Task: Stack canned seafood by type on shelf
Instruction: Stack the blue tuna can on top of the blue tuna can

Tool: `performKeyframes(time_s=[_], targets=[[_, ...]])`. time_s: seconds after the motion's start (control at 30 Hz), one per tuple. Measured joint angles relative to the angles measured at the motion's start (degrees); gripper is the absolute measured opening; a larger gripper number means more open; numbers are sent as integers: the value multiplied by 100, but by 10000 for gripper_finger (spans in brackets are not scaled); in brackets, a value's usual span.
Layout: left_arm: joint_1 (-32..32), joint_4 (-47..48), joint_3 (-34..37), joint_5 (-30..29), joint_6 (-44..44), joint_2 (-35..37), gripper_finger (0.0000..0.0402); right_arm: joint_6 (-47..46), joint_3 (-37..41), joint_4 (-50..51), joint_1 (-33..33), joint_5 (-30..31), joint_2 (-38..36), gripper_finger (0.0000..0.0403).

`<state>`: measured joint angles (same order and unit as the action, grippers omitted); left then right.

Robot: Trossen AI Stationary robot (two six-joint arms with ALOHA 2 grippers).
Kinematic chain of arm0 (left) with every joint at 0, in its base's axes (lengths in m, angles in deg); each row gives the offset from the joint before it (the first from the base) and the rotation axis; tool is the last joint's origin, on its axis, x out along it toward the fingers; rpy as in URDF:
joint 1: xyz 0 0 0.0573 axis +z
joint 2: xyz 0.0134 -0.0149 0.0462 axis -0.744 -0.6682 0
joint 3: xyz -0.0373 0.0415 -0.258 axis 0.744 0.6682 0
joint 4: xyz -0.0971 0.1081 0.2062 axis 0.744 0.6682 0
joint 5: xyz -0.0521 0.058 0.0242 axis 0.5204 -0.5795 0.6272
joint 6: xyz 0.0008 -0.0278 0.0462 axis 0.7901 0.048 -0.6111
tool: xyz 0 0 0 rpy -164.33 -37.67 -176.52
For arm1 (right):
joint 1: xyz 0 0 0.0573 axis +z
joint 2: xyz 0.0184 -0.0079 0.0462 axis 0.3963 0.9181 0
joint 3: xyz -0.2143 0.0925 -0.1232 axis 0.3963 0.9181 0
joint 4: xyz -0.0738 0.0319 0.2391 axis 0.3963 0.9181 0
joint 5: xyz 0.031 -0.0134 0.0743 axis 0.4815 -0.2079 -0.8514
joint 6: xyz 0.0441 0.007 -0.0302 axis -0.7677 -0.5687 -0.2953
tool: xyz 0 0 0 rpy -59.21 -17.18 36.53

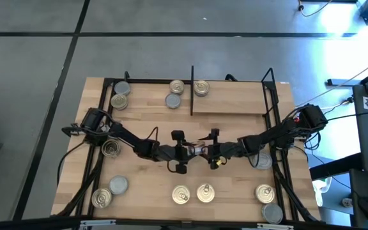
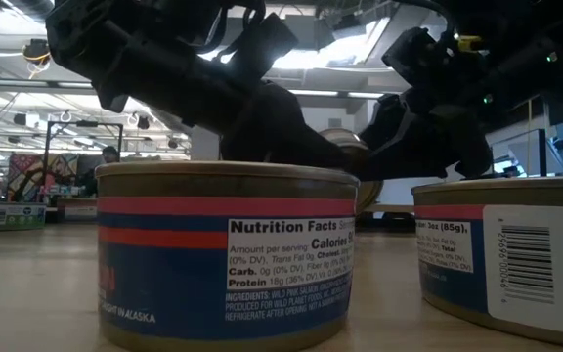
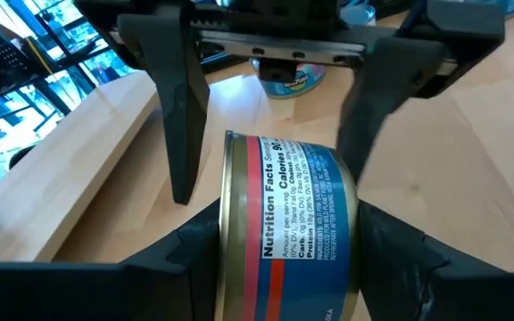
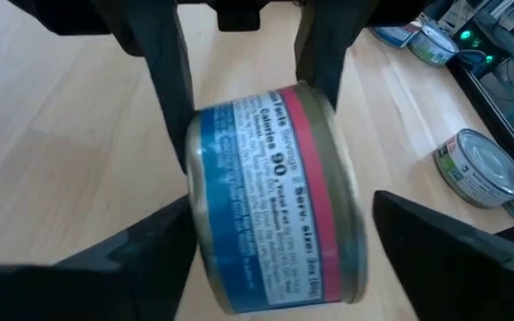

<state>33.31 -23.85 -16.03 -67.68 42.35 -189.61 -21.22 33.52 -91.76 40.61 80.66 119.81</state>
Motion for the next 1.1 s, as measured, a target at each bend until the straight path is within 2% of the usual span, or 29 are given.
performKeyframes(time_s=[0.2,0.3,0.43,0.6,0.73,0.83,0.97,1.1], targets=[[2,-9,0,65,21,0,196,121,0,85,1,-46,-2,203],[2,-16,-2,57,46,0,199,151,0,73,7,-50,0,200],[-9,209,-1,-12,68,162,227,95,0,75,-2,27,-9,200],[-77,1346,-2,-29,476,840,259,80,0,456,6,329,-296,200],[-166,2659,-2,7,1075,1439,264,86,0,1021,-4,928,-794,200],[-248,3145,83,13,1481,1693,264,269,0,1464,-4,1559,-1192,200],[-365,3009,405,13,1861,1779,264,936,0,1763,-54,2536,-1645,200],[-446,2500,724,31,2046,1779,264,1575,-42,1810,-429,2996,-1902,200]])
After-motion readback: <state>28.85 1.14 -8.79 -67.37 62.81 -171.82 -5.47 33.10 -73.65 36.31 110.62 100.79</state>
